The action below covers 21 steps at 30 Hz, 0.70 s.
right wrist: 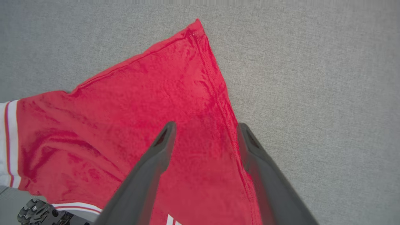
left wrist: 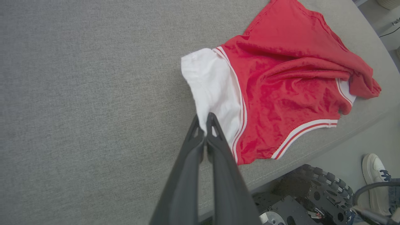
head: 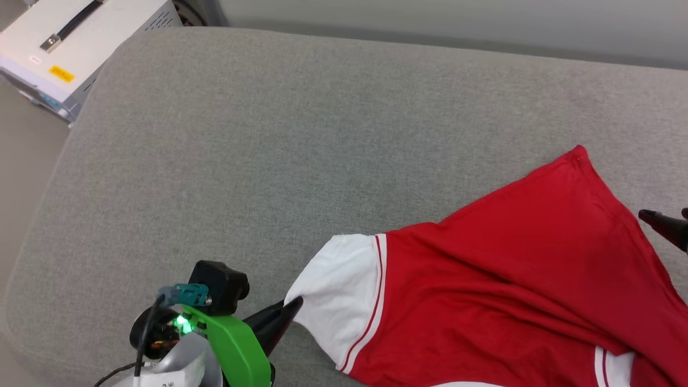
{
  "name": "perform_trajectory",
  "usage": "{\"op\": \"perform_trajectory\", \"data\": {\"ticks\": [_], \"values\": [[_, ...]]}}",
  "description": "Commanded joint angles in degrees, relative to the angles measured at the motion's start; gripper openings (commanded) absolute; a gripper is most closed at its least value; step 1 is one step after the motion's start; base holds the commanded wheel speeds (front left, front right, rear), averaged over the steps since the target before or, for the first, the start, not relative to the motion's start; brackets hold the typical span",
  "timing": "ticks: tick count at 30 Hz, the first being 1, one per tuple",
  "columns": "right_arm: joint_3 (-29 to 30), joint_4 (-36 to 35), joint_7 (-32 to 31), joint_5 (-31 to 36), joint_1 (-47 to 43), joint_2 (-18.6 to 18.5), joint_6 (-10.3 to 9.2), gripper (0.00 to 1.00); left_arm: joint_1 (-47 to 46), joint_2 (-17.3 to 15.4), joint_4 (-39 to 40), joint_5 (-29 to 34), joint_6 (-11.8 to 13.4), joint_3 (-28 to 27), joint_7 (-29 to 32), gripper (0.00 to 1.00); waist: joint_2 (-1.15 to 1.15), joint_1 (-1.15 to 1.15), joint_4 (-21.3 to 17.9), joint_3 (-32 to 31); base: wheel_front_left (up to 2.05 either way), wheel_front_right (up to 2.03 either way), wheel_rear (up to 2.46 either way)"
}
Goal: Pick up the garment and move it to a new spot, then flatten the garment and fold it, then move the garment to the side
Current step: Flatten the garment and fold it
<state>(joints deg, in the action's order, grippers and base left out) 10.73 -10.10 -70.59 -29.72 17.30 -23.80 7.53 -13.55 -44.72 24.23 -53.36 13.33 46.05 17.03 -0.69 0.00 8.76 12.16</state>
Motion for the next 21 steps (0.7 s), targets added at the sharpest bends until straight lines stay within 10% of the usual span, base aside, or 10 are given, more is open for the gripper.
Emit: {"op": "perform_trajectory", "data": {"ticks": [1, 21], "values": [[-0.4, 1.4, -0.3, 1.1, 2.4, 0.1, -0.04, 1.00, -1.2, 0.7, 0.5, 1.0, -0.4, 0.2, 0.1, 0.00, 0.69, 0.00, 3.7, 4.0, 0.00, 0.00, 0.00], [-5.1, 26.1, 4.5, 10.5, 17.6, -3.0, -0.04, 1.00, -4.2, 4.7, -0.9, 2.4, -2.8, 1.6, -1.5, 0.00, 0.69, 0.00, 12.4, 12.1, 0.00, 0.00, 0.00]]}}
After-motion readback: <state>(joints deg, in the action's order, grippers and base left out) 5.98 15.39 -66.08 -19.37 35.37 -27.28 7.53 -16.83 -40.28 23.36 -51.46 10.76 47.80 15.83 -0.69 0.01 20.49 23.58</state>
